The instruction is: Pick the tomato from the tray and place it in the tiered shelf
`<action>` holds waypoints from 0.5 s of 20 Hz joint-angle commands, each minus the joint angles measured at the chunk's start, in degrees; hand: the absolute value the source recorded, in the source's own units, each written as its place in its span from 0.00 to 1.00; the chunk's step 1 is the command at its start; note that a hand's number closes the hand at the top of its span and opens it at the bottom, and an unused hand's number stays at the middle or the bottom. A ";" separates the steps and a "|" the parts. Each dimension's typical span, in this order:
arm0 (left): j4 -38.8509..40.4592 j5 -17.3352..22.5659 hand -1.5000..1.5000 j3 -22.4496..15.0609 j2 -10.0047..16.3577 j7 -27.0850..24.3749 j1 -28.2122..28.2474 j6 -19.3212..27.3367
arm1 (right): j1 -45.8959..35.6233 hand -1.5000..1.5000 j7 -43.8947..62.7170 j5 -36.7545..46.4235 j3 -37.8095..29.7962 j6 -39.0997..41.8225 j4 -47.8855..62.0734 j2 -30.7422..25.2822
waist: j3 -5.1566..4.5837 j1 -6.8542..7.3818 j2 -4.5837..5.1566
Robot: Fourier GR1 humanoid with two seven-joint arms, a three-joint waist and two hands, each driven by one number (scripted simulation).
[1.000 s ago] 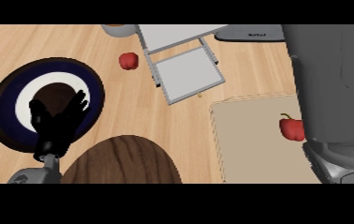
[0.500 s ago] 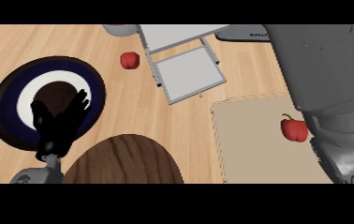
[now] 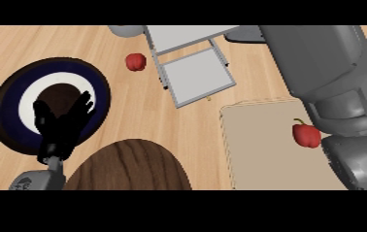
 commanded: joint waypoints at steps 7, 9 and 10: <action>-0.23 -0.42 0.50 0.02 -0.82 1.78 2.45 0.17 | -1.74 1.00 -10.93 0.17 -2.16 -2.27 9.26 -1.27 | -0.36 -0.20 0.06; 3.55 -0.74 0.50 0.28 -1.15 -0.14 0.26 -0.61 | -3.00 1.00 -10.19 0.77 -2.38 -4.83 10.72 0.21 | -0.40 -0.39 0.19; 0.37 -0.70 0.50 -0.58 -1.20 2.31 0.58 -0.32 | -4.74 1.00 -10.75 1.14 -2.43 -4.47 12.71 -0.16 | -0.39 0.14 0.25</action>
